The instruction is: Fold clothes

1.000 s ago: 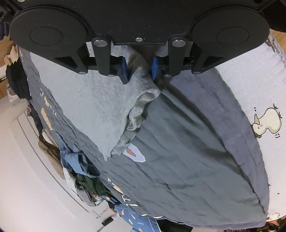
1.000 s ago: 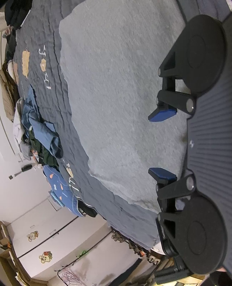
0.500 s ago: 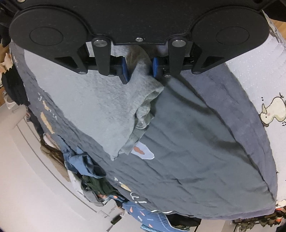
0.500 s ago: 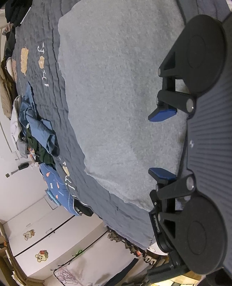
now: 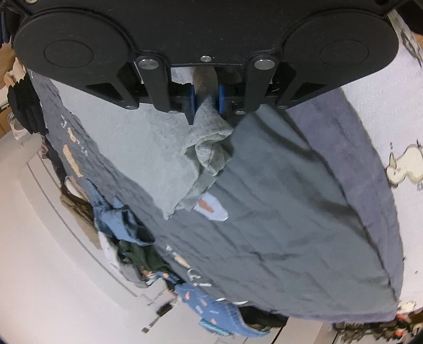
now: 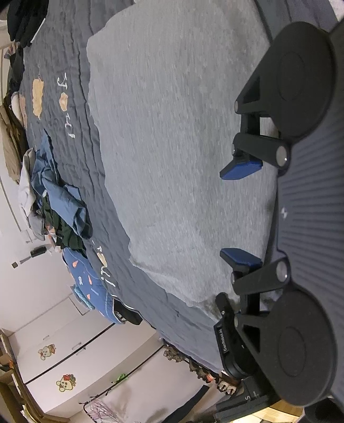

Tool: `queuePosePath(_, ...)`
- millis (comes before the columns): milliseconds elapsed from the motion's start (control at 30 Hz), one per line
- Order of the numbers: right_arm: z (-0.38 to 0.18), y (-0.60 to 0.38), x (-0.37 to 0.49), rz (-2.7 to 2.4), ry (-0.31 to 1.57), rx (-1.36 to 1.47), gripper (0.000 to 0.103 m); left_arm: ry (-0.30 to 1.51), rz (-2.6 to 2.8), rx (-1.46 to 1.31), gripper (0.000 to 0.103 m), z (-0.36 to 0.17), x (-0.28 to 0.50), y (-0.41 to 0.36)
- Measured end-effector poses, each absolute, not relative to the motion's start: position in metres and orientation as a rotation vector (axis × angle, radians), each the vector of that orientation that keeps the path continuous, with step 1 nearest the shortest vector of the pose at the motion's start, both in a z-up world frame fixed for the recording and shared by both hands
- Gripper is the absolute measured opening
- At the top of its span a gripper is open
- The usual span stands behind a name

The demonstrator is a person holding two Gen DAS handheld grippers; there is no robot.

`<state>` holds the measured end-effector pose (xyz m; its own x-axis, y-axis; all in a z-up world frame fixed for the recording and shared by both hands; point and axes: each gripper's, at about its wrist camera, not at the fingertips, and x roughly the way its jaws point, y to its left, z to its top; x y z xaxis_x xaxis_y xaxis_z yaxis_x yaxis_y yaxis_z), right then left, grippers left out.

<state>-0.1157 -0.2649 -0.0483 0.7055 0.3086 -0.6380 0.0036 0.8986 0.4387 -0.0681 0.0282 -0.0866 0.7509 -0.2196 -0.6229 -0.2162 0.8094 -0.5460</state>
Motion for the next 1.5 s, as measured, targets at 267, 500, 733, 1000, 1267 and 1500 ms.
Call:
queuePosePath(267,-0.045,-0.286,-0.126,0.141,0.756,0.46,0.056,0.712,-0.005,-0.65,0.015,-0.081,-0.068,0.02)
queuePosePath(500,-0.041,-0.309,-0.14,0.101,0.732,0.488,0.056,0.631,-0.128,-0.591,0.007,-0.058,-0.071,-0.015)
queuePosePath(733,-0.039,-0.344,-0.161,0.027,0.701,0.545,0.056,0.603,-0.392,-0.458,0.007,-0.042,-0.08,-0.088)
queuePosePath(1000,-0.044,-0.388,-0.181,-0.077,0.661,0.672,0.056,0.668,-0.637,-0.149,0.0,-0.057,-0.108,-0.2)
queuePosePath(1267,-0.052,-0.422,-0.193,-0.133,0.64,0.781,0.056,0.662,-0.591,-0.157,0.002,-0.047,-0.111,-0.189)
queuePosePath(1500,-0.051,-0.396,-0.173,-0.024,0.664,0.762,0.056,0.676,-0.441,-0.258,0.025,-0.036,-0.093,-0.135)
